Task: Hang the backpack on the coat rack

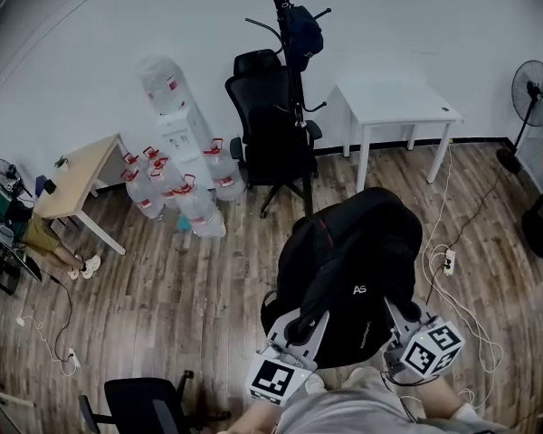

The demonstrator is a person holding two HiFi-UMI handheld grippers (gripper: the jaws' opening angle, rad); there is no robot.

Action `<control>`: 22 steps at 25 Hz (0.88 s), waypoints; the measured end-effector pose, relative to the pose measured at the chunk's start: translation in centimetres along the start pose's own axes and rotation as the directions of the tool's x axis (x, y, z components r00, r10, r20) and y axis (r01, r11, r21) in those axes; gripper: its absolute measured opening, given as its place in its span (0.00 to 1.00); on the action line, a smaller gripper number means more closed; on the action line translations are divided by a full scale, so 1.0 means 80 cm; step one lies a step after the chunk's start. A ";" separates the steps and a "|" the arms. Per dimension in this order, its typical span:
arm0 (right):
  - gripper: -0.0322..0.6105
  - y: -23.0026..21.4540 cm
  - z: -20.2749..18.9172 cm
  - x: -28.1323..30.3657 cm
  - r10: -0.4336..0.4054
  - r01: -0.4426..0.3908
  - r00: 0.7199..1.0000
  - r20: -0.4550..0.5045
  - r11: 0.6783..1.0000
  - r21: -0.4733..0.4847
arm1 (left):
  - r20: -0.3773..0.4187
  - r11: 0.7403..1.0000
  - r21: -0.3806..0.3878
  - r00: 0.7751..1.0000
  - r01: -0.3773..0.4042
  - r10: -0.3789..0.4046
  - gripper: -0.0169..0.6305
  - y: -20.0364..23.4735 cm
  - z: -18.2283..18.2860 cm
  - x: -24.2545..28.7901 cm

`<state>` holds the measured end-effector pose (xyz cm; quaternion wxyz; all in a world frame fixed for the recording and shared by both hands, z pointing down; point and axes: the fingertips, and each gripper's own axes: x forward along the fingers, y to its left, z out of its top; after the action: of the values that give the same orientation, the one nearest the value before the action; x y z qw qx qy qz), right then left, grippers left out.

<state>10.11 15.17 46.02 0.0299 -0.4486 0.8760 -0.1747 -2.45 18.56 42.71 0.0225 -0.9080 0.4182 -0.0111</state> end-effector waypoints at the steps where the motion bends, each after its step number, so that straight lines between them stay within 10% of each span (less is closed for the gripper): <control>1: 0.09 0.001 0.002 0.007 -0.001 0.001 1.000 -0.003 1.000 -0.001 | 0.001 1.000 -0.002 1.000 0.000 0.000 0.06 0.007 0.001 0.002; 22: 0.09 -0.125 0.091 0.189 0.098 -0.099 0.995 -0.029 0.994 -0.038 | -0.013 0.993 -0.028 0.993 -0.118 0.118 0.06 0.148 0.011 0.183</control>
<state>10.41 -4.25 44.08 0.0177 -0.4030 0.9006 -0.1616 -1.87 -0.19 41.28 0.0076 -0.8819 0.4713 -0.0086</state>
